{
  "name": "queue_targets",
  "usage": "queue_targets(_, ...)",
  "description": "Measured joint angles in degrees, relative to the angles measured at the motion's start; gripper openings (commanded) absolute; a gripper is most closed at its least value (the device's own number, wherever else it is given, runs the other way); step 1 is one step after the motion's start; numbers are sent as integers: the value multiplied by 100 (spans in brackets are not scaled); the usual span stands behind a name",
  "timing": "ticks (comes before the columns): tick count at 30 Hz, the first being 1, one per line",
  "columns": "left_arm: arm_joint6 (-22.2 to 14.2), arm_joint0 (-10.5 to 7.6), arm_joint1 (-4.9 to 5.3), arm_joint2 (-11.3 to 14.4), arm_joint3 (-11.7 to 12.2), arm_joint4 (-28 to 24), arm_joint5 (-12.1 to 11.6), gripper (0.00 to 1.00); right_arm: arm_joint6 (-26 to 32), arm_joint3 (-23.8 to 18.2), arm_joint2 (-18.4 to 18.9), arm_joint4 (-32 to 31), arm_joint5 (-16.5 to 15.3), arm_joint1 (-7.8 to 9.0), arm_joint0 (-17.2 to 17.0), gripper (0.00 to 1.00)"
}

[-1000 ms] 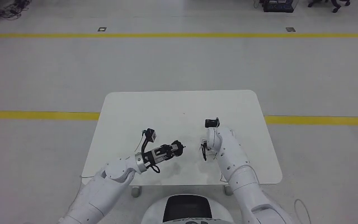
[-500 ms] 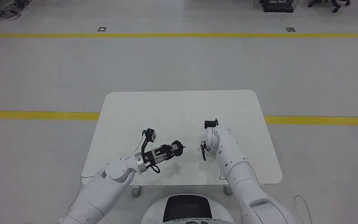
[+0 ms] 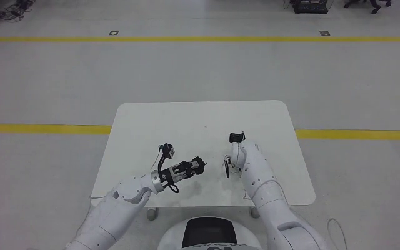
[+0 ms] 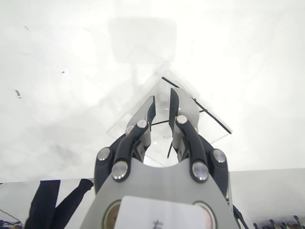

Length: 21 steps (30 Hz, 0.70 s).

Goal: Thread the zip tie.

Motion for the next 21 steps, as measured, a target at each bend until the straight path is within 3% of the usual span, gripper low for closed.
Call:
queue_targets(7,0,0,0,0,0,0,0,0,-65,-306,-233,0,0,57,-118,25)
queue_targets(21,0,0,0,0,0,0,0,0,-157,-589,-818,0,0,382,-232,26)
